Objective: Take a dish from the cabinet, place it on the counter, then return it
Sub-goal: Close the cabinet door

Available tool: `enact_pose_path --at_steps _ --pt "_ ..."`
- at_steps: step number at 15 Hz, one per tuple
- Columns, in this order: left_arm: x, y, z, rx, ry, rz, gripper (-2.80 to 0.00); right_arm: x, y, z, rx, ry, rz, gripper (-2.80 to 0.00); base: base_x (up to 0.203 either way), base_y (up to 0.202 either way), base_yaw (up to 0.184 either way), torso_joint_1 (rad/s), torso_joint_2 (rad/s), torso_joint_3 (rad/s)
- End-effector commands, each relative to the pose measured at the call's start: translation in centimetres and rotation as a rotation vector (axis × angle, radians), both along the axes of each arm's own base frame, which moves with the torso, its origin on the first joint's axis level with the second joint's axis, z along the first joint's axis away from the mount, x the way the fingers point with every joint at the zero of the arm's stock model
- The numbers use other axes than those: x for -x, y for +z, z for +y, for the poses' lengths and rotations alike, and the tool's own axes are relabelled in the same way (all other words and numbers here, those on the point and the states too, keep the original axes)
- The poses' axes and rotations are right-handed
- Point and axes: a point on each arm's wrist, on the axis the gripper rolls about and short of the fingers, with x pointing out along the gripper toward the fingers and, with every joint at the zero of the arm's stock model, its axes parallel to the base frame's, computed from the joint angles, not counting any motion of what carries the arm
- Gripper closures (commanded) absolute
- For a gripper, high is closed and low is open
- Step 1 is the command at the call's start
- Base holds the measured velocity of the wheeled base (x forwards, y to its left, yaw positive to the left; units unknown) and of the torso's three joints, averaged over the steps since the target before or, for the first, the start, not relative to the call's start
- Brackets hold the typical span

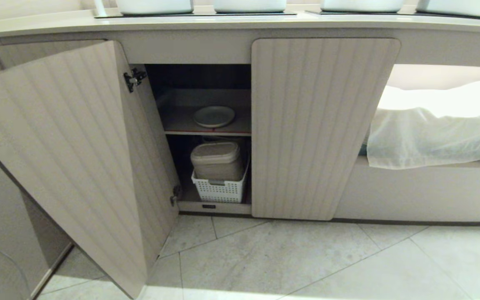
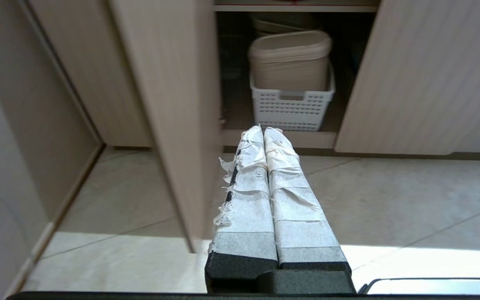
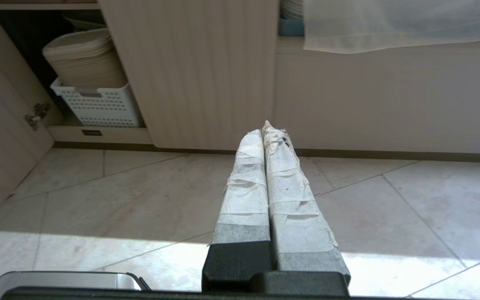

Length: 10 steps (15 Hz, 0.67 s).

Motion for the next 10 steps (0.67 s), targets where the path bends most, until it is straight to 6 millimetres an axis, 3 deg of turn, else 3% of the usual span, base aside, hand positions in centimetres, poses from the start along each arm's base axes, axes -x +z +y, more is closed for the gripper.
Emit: enact_pose_path --at_steps 1,10 --pt "-0.01 0.01 0.00 0.000 0.000 0.001 0.00 0.00 0.00 0.00 0.000 0.000 0.000 0.00 0.000 0.195 -0.004 0.002 0.00 0.002" --pt "-0.01 0.01 0.00 0.000 0.000 0.000 0.00 0.00 0.00 0.00 0.000 0.000 0.000 0.00 0.000 0.195 -0.002 0.002 0.00 0.005"
